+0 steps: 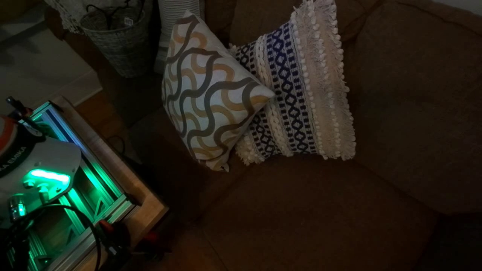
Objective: Remove the black hanger from the basket and put it on the sofa
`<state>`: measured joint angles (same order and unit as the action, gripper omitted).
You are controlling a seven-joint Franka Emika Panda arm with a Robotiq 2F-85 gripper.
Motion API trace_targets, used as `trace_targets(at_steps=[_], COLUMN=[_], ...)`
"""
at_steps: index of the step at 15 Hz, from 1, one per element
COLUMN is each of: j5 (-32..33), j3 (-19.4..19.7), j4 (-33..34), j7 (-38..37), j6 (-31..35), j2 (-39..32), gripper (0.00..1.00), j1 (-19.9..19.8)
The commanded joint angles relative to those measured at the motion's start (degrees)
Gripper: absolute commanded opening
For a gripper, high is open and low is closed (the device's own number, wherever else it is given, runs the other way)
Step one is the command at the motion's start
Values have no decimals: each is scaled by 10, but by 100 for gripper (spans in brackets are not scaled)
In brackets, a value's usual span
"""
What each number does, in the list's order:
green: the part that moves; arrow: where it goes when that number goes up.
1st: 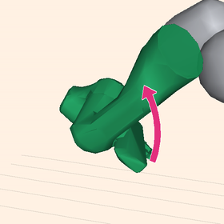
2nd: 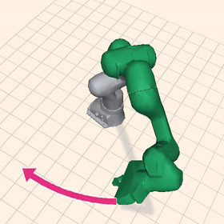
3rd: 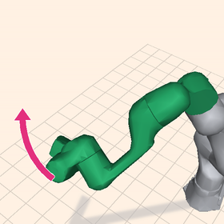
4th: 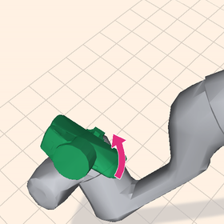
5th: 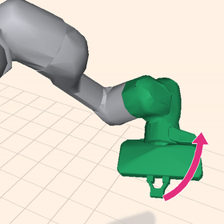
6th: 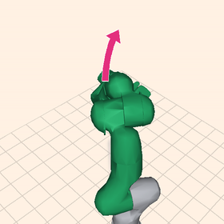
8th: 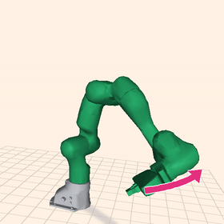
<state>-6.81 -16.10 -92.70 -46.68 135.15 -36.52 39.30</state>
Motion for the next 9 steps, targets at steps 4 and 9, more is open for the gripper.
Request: trace_targets(at_steps=[4, 9], j5=[-11, 8], j3=[60, 73], j4=[227, 165], j7=[-114, -117], j6=[-99, -56], j2=[-193, -154], gripper=[100, 100], j1=[46, 58])
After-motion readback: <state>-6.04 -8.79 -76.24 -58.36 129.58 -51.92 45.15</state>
